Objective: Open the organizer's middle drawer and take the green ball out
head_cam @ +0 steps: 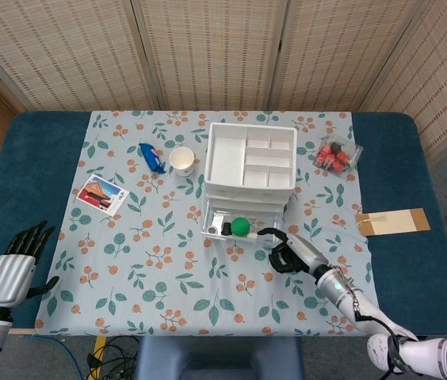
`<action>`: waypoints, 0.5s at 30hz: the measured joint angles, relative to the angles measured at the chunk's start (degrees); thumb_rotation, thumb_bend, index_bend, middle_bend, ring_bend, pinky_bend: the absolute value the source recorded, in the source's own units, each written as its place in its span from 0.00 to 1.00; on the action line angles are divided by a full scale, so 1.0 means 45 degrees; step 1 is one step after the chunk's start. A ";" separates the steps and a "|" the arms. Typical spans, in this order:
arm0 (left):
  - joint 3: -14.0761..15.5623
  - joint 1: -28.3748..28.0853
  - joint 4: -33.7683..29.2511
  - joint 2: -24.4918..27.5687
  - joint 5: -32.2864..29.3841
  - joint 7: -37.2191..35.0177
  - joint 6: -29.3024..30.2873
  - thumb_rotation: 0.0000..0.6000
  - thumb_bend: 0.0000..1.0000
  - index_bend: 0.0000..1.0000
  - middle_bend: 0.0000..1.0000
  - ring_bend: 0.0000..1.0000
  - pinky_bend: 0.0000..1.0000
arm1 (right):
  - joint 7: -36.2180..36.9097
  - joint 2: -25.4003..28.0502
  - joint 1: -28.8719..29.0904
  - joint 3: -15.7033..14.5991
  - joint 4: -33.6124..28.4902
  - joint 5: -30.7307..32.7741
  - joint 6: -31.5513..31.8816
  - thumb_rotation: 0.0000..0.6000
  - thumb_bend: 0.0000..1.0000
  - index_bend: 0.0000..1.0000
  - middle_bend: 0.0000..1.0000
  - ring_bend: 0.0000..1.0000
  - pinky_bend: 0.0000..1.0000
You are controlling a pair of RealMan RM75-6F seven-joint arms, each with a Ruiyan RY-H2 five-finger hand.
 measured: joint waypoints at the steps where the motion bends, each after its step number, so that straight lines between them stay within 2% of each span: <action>1: 0.0002 -0.0001 -0.0011 0.0007 0.0006 -0.0007 0.0000 1.00 0.20 0.05 0.02 0.06 0.09 | 0.0016 0.0105 -0.0035 0.0002 -0.0099 -0.0128 0.0037 1.00 0.59 0.02 0.76 0.92 1.00; 8: -0.0014 -0.0017 -0.0129 0.0074 0.0099 0.0010 0.0093 1.00 0.20 0.05 0.02 0.06 0.09 | -0.0640 0.1245 0.0036 0.0114 -0.0833 -0.0992 0.0290 1.00 0.57 0.03 0.75 0.91 1.00; 13: 0.0002 0.0020 -0.0173 0.0084 0.0173 0.0017 0.0197 1.00 0.20 0.05 0.02 0.06 0.09 | -0.2086 0.1575 0.0466 0.0313 -0.0822 -0.1468 0.0609 1.00 0.30 0.20 0.75 0.88 1.00; 15: -0.0003 0.0050 -0.0191 0.0100 0.0153 0.0019 0.0248 1.00 0.20 0.05 0.02 0.06 0.09 | -0.2987 0.1615 0.0737 0.0383 -0.0720 -0.1639 0.0769 1.00 0.24 0.20 0.75 0.88 1.00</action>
